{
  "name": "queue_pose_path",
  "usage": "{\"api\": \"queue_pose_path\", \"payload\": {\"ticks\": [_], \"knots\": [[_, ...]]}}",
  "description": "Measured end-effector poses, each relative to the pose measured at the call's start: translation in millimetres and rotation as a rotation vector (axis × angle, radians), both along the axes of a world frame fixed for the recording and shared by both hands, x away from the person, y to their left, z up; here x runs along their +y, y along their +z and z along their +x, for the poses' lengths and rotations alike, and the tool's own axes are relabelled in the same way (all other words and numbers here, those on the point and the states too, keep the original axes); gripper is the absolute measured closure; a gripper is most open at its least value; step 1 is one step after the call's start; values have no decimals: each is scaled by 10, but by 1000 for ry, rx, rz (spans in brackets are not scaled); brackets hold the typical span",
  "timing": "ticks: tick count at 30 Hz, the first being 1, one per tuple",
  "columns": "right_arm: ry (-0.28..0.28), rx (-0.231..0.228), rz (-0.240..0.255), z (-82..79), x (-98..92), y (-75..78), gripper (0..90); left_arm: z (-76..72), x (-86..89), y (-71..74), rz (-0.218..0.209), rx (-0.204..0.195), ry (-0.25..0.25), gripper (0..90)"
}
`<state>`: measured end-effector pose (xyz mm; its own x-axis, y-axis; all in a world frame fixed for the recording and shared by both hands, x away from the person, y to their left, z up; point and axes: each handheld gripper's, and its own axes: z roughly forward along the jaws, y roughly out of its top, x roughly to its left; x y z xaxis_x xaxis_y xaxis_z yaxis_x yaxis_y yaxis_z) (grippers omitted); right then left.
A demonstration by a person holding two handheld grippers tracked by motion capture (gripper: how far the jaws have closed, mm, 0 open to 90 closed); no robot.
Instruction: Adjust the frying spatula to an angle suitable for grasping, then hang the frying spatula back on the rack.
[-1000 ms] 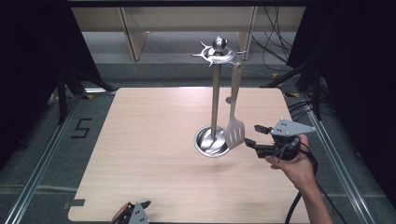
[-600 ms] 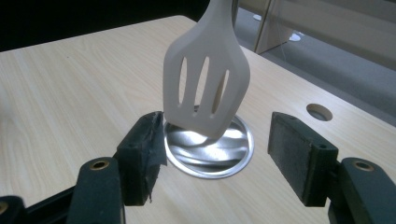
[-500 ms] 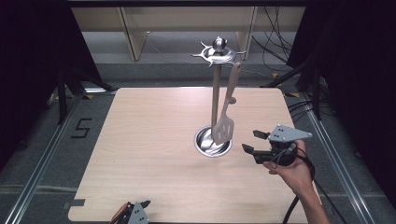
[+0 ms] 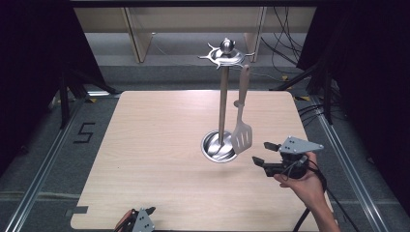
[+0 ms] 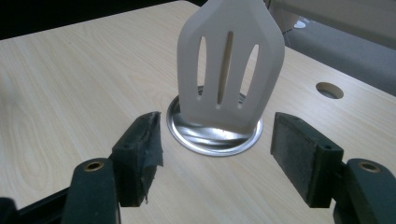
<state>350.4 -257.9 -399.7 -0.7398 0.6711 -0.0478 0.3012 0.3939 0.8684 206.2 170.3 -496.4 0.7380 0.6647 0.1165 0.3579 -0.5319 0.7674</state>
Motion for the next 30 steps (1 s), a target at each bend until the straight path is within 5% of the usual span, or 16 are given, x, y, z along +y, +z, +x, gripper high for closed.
{"api": "queue_pose_path", "payload": {"ticks": [4,6,8,13,16,18,22,30], "knots": [[-1,8,-5,-46,17,-32,337,-2,1,5,3,2,-3,157],[7,18,-12,-46,16,-60,336,-13,-4,0,-4,34,-2,157],[4,26,-27,-52,20,-108,334,-9,-7,-6,5,7,3,157],[15,38,-43,-59,27,-191,331,-18,-12,-5,-10,12,4,156],[6,58,-46,-63,8,-230,326,-1,17,4,23,9,-14,157],[-4,74,-41,-90,12,-244,326,-19,-3,-4,0,13,-2,157],[16,46,-56,-76,-13,-257,325,-16,-13,-8,9,8,-6,157],[-4,74,-43,-119,-39,-308,323,-20,-1,-2,4,7,8,157]]}}
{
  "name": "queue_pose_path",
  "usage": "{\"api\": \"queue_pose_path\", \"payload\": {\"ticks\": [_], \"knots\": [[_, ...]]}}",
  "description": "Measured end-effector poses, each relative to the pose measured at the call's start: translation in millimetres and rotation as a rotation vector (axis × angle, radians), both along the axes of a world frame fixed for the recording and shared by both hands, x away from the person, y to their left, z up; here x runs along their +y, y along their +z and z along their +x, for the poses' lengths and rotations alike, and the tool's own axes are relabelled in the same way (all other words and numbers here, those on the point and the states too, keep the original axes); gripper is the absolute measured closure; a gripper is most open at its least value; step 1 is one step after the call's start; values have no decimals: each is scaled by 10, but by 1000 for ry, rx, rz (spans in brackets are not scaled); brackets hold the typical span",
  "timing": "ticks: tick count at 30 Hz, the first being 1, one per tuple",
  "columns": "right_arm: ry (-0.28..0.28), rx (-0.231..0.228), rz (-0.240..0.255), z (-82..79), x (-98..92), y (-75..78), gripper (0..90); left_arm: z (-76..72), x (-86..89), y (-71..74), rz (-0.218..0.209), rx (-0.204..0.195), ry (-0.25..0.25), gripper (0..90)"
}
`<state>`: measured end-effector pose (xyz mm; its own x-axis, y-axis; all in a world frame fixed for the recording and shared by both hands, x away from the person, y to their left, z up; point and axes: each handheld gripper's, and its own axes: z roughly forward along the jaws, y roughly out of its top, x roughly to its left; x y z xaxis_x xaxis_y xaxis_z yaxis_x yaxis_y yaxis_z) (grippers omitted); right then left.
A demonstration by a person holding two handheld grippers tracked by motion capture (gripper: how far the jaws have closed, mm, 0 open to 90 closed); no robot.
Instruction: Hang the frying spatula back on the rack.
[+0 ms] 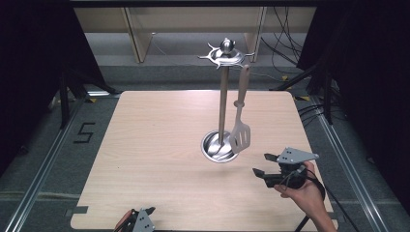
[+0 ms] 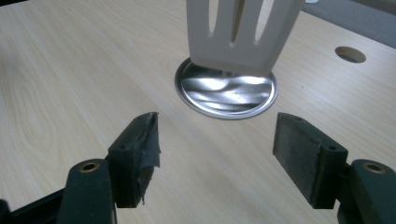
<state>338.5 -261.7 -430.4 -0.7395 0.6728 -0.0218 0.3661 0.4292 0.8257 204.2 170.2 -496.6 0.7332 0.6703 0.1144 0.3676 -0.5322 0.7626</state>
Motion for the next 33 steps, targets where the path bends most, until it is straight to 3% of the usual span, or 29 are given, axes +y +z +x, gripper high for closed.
{"api": "queue_pose_path", "payload": {"ticks": [2,3,4,9,12,14,15,17,20,21,23,25,26,33], "knots": [[9,-5,-12,1,0,-19,322,5,11,4,14,-7,-14,157],[8,-1,-8,-7,6,-31,319,-2,15,11,14,20,-22,157],[1,2,-6,-16,12,-39,314,-1,5,-2,7,-1,-6,157],[16,19,-19,-27,9,-65,309,1,27,16,28,6,-26,157],[14,24,-15,-59,14,-96,309,12,20,9,28,-18,-17,157],[15,13,-19,-67,5,-110,307,0,21,13,19,17,-25,157],[14,29,-18,-81,6,-116,307,-3,18,10,16,18,-22,157],[20,7,-27,-83,-5,-134,304,-7,13,6,6,4,-14,157],[4,32,-19,-120,-9,-163,295,-4,29,10,21,5,-27,157],[8,28,-22,-124,-16,-173,294,-10,15,3,-6,5,-18,157],[6,39,-21,-146,-12,-194,292,-5,22,5,6,2,-21,157],[6,38,-25,-163,-17,-203,290,-7,12,-7,-4,-9,-15,157],[11,29,-23,-166,-18,-211,289,0,27,3,25,-13,-27,157],[0,40,-15,-222,-2,-271,273,-3,15,-8,17,-11,-18,157]]}}
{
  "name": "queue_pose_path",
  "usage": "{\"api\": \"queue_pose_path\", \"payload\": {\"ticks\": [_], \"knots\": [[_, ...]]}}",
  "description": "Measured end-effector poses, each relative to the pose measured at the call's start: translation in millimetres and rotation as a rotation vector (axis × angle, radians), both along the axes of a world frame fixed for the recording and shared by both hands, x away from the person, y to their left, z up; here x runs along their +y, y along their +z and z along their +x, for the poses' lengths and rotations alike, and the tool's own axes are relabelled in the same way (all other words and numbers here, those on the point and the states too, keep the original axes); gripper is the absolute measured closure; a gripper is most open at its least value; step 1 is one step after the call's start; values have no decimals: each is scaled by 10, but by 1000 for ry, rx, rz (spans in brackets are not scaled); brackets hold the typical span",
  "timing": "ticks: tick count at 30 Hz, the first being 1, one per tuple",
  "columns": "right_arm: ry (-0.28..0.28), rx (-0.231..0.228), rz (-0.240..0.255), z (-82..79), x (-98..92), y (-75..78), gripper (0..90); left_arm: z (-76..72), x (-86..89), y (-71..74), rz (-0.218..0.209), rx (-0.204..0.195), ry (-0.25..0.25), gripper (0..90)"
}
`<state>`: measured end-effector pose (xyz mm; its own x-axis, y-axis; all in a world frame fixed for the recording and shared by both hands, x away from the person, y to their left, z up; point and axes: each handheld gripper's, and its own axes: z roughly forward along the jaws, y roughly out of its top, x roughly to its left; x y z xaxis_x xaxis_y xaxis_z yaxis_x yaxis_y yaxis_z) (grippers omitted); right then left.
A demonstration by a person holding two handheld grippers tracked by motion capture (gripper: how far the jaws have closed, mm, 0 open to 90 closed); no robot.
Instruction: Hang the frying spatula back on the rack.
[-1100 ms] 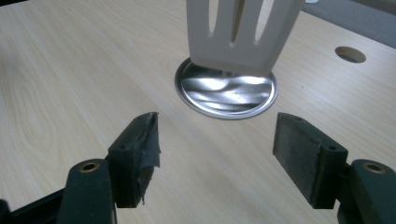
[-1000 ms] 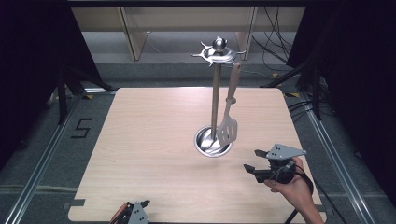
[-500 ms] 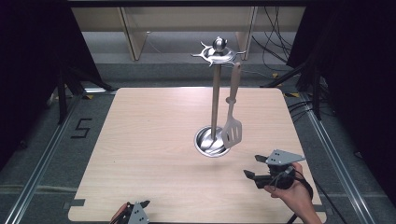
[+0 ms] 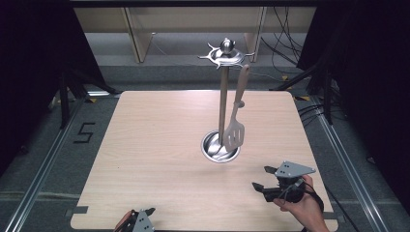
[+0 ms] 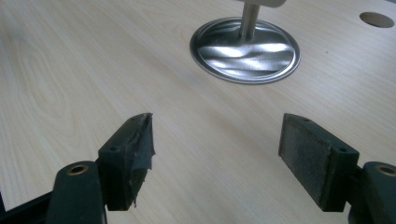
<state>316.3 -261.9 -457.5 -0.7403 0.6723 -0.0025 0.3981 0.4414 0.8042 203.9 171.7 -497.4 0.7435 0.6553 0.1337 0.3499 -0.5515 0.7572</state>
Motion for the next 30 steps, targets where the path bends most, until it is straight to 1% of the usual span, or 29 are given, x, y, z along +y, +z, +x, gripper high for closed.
{"api": "queue_pose_path", "payload": {"ticks": [1,2,3,4,5,6,7,8,9,11,12,13,14,15,16,17,18,19,20,22,23,24,25,28,30], "knots": [[8,11,-4,-7,-4,-13,270,-1,1,2,-4,3,-3,156],[8,11,-4,-7,-4,-13,270,-2,0,0,-5,4,-1,156],[-1,-2,5,-26,8,-32,267,-3,-7,-6,-16,2,8,157],[0,7,8,-35,9,-32,266,-4,-2,-2,-11,8,5,156],[1,9,8,-39,10,-38,264,3,10,8,5,5,-17,156],[9,5,6,-38,6,-46,264,3,10,8,5,5,-17,156],[4,-6,5,-46,7,-54,263,-6,-3,-3,-13,6,6,156],[4,-6,5,-46,7,-54,263,-6,-3,-3,-13,6,6,157],[8,13,10,-70,14,-73,259,3,11,10,7,4,-18,156],[8,13,9,-96,20,-95,257,-2,5,5,0,7,-10,156],[12,1,6,-102,16,-107,256,-2,5,5,0,7,-10,156],[9,7,6,-120,10,-115,254,3,6,5,5,-7,-5,156],[11,-4,1,-130,2,-127,253,2,4,3,2,-2,-4,156],[12,8,2,-148,-3,-137,252,-5,-4,-3,-9,5,3,156],[6,5,2,-164,-9,-152,251,-4,-3,-3,-6,4,2,157],[10,13,1,-176,-17,-166,248,-5,-4,-4,-6,5,4,157],[8,6,0,-187,-26,-180,246,-4,-5,-4,-5,5,3,157],[6,13,-1,-202,-30,-191,245,-4,4,7,-2,26,-8,156],[-2,25,0,-223,-31,-202,245,-8,-7,-6,-16,12,8,156],[6,23,-8,-225,-44,-207,244,-7,-8,-4,-21,15,12,156],[5,27,-2,-236,-43,-213,243,0,3,-2,-11,13,3,156],[2,21,-7,-247,-59,-219,241,7,17,7,11,18,-2,156],[-3,33,-2,-258,-62,-221,239,5,14,5,-2,23,-8,156],[4,21,-10,-269,-74,-240,236,3,11,3,-4,25,-3,156],[-4,30,-4,-283,-71,-245,235,2,10,3,-5,25,-4,156]]}}
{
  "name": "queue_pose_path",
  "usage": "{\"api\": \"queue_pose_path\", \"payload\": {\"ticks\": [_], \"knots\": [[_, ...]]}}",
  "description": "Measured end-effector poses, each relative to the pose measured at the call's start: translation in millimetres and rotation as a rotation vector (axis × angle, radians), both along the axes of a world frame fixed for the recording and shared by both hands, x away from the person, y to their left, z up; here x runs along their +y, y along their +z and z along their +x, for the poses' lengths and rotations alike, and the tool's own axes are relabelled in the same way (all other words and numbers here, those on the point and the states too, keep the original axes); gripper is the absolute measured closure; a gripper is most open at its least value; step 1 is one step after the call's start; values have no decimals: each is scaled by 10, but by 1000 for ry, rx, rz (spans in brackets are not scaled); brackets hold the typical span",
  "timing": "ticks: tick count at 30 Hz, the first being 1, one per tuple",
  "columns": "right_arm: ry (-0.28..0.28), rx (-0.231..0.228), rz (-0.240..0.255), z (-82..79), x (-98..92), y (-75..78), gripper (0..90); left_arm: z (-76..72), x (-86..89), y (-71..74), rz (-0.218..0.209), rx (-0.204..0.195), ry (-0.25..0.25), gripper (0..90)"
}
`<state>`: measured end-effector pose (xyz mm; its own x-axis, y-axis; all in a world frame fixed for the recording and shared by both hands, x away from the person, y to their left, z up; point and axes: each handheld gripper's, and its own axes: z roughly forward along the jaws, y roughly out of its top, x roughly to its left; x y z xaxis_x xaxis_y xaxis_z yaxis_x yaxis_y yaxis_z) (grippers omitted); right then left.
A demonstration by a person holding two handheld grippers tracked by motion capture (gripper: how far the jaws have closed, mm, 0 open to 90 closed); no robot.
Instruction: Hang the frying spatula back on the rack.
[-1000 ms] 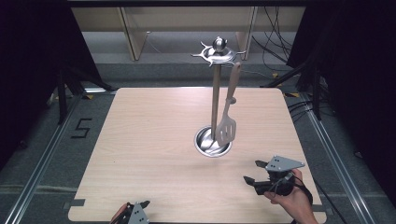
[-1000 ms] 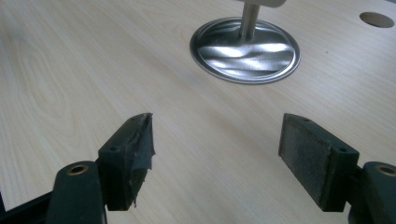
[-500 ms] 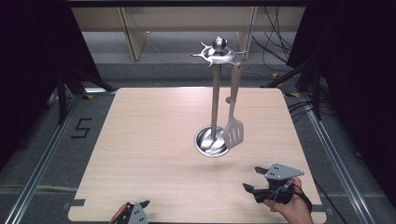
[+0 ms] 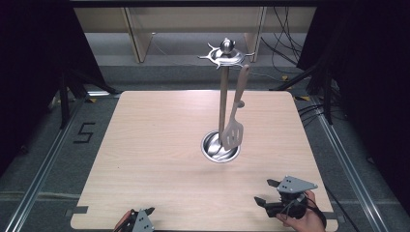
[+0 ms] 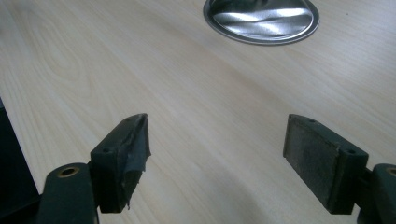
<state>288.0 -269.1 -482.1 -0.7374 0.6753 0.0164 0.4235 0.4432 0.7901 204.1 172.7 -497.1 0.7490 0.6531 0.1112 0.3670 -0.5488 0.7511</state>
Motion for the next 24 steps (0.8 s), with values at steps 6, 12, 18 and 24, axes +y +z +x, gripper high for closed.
{"api": "queue_pose_path", "payload": {"ticks": [6,12,18,24], "knots": [[1,6,-21,-54,-15,-33,228,-2,-11,-11,-3,-21,11,156],[-5,20,-31,-99,-30,-57,218,-5,-19,-12,-10,-20,15,156],[-1,41,-42,-155,-27,-112,190,1,-6,-1,13,-19,-2,156],[-8,44,-45,-195,-30,-118,186,-1,-8,-2,11,-20,0,156]]}}
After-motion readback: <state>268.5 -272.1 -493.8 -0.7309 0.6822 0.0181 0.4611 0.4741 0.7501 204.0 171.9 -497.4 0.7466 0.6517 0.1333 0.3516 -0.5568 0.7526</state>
